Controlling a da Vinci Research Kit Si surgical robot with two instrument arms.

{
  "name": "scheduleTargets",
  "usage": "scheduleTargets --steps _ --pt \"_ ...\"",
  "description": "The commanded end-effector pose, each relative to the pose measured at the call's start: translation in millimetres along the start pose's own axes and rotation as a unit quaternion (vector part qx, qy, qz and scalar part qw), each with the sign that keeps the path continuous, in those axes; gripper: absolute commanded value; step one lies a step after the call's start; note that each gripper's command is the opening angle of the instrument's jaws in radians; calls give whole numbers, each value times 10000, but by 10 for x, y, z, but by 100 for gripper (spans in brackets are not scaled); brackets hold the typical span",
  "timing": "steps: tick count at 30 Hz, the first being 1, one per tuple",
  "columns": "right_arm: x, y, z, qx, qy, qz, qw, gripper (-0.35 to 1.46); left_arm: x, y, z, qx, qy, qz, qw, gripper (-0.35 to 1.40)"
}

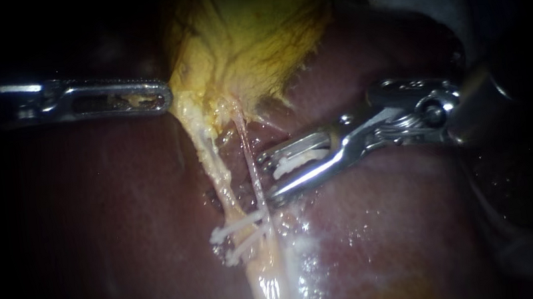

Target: Clipping third clip left tube

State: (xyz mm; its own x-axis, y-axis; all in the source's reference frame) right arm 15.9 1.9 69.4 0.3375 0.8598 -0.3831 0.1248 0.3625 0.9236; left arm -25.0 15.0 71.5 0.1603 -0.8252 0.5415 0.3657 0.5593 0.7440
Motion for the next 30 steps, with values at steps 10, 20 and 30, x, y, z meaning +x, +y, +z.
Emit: scheduleTargets --steps 10,20,30 --pt "-18 17 28 74 -41 135 9999 51 0 0 0 0 0 0 10000 -35" --pt "-40 51 30 -7 -36 280 9996 51 0 0 0 -1 0 0 10000 -35" --pt "-51 82 35 -96 15 306 9995 51 0 0 0 -1 0 0 10000 -35"
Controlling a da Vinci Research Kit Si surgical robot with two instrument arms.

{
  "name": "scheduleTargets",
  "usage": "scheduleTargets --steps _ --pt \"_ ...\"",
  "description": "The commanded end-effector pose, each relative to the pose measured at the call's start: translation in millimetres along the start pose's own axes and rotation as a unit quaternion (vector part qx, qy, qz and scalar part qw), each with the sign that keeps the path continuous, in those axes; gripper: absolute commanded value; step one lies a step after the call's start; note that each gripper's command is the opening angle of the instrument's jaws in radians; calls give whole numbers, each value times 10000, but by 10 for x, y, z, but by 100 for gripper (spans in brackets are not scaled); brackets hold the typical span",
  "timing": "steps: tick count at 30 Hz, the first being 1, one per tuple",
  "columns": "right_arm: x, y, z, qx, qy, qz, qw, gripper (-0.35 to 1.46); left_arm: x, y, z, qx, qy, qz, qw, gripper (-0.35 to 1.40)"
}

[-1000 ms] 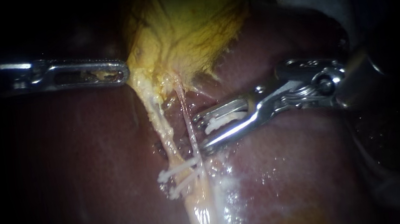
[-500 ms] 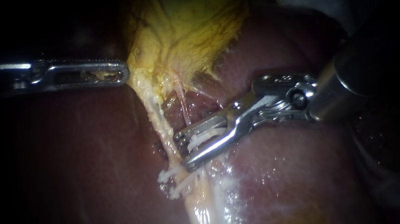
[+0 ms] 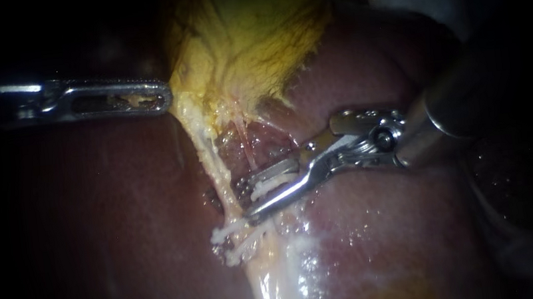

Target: Clipping third clip left tube

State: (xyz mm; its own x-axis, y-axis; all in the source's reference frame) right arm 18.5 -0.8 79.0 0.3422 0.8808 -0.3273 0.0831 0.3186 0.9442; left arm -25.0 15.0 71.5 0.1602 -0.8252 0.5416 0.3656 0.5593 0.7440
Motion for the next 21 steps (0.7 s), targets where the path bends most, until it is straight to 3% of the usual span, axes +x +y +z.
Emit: scheduleTargets --steps 1,11,16,21 --pt "1 1 1 3 21 8 10000 51 0 0 0 -2 1 -1 10000 -35" --pt "6 7 19 40 200 1 9998 53 1 -1 2 -10 -3 2 10000 -35" --pt "4 11 28 -160 381 -11 9991 56 2 -1 3 -12 -4 3 10000 -35" --pt "1 13 41 -170 437 -23 9989 58 2 -1 3 -13 -5 3 10000 -35"
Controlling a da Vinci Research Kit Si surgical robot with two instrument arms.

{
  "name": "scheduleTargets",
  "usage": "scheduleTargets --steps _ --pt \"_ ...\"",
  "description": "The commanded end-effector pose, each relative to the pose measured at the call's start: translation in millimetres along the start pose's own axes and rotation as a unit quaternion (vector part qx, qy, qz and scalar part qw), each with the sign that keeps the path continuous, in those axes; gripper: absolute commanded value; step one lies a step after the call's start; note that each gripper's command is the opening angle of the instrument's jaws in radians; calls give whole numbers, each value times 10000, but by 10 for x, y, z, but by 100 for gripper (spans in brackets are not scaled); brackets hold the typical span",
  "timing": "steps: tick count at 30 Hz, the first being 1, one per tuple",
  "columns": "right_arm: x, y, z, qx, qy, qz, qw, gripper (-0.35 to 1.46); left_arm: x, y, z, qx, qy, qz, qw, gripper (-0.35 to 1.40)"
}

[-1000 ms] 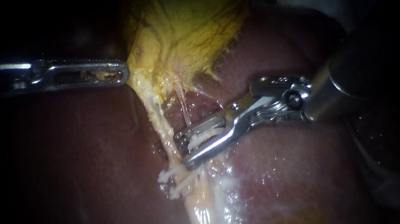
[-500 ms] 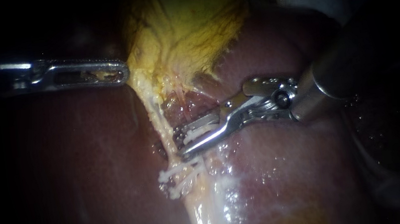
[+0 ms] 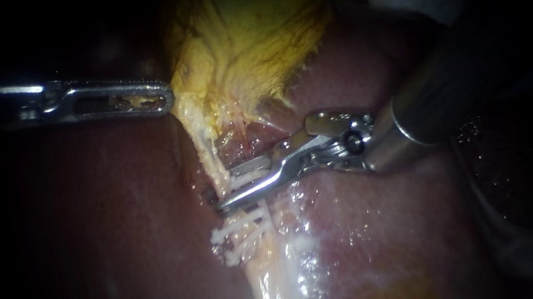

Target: Clipping third clip left tube

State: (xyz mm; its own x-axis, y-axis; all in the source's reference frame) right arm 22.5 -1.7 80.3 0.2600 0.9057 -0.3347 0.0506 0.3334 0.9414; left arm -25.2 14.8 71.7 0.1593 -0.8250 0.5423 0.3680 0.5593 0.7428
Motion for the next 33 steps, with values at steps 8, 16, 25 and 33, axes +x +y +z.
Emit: scheduleTargets --steps 8,16,25,33 --pt "-5 -11 15 255 195 4 9995 58 0 0 0 0 1 2 10000 -35" --pt "-10 -24 21 711 145 -6 9974 54 0 0 0 0 1 2 10000 -35" --pt "-9 -26 21 1105 244 -72 9936 52 0 0 0 -1 1 1 10000 -35" --pt "-8 -34 23 1267 138 -275 9915 47 0 0 0 -1 1 1 10000 -35"
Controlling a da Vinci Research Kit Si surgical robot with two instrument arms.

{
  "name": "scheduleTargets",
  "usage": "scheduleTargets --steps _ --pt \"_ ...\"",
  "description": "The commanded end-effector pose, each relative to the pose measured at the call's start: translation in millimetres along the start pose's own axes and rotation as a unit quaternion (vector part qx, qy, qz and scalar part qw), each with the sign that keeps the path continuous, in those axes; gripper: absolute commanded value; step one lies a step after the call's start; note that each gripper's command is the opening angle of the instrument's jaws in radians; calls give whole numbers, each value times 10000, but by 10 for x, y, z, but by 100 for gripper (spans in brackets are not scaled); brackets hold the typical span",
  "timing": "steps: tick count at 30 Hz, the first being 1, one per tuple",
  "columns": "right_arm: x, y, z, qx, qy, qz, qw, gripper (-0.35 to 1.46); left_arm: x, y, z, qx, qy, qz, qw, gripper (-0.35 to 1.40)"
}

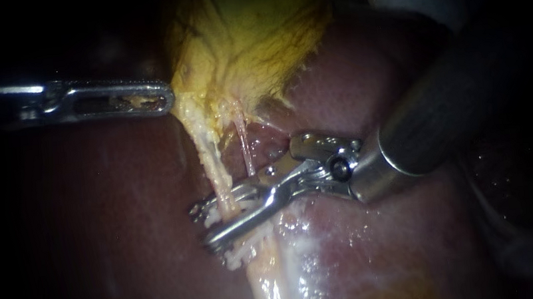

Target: Clipping third clip left tube

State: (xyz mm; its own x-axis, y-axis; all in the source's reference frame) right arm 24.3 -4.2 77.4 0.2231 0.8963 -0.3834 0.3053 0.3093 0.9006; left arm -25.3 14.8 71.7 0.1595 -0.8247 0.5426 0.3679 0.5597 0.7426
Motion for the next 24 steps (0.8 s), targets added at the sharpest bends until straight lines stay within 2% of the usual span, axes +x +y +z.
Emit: scheduleTargets --steps 1,11,16,24 --pt "0 -1 0 10 -10 2 10000 46 0 0 0 -1 1 -1 10000 -35" --pt "8 -5 1 17 2 -154 9999 37 0 0 0 -1 1 -2 10000 -35" --pt "8 -4 1 17 1 -213 9998 23 0 0 0 0 1 -2 10000 -35" --pt "10 -3 0 20 1 -328 9995 -8 0 0 0 1 1 -2 10000 -35"
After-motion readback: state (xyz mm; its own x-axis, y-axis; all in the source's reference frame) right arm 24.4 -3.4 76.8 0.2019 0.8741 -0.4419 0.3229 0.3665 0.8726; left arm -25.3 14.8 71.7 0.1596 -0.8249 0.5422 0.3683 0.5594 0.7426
